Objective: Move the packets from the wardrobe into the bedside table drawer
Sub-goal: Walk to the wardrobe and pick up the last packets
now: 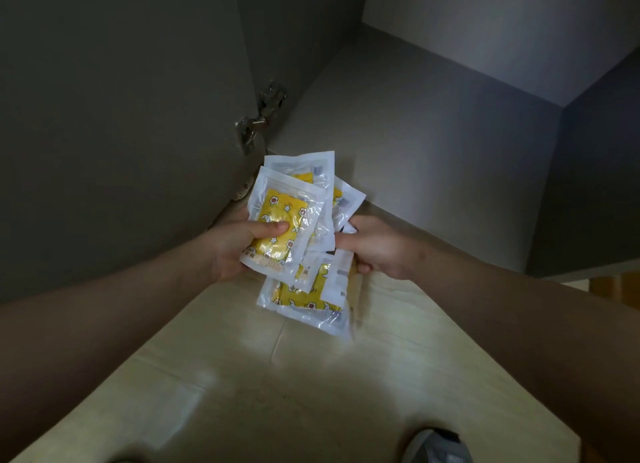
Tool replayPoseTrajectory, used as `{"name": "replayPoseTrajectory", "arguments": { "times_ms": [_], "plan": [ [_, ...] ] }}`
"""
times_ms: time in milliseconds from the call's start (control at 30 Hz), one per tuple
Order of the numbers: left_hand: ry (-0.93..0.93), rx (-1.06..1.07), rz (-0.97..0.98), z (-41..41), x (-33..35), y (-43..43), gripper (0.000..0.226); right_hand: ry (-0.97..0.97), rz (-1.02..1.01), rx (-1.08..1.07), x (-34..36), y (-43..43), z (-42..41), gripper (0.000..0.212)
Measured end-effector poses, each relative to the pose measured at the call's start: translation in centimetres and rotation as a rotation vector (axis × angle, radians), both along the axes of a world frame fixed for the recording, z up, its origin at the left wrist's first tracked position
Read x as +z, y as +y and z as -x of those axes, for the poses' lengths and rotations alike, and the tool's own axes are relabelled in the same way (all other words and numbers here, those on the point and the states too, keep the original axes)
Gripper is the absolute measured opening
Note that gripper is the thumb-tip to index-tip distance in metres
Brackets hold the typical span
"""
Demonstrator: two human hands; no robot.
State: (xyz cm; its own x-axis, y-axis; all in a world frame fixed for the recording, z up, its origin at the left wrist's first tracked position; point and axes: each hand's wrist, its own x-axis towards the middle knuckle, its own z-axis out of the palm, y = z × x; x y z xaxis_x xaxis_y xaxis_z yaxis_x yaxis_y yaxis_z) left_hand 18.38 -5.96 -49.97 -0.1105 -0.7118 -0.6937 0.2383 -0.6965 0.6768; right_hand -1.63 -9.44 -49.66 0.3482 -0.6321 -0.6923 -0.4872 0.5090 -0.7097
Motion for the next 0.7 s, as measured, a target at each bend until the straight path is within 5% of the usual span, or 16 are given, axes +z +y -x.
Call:
{"name": "replayPoseTrajectory", "arguments": {
  "times_ms": [300,533,700],
  "plan": [
    [-0.097,0.207,-0.017,-0.1,0.0,-0.3,0.027,-0.138,0.122,-0.530,0.9,-1.8,0.4,0.016],
    [-0.091,0.191,0.024,1.7,0.3,-0.2,0.026,-0.420,-0.137,-0.733,2.1,-2.1,-2.1,0.031],
    [-0.106,0.161,-0.022,2.3,0.2,0.0,0.020,-0.260,-0.110,-0.725,1.0,-0.6,-2.9,0.038]
  ]
}}
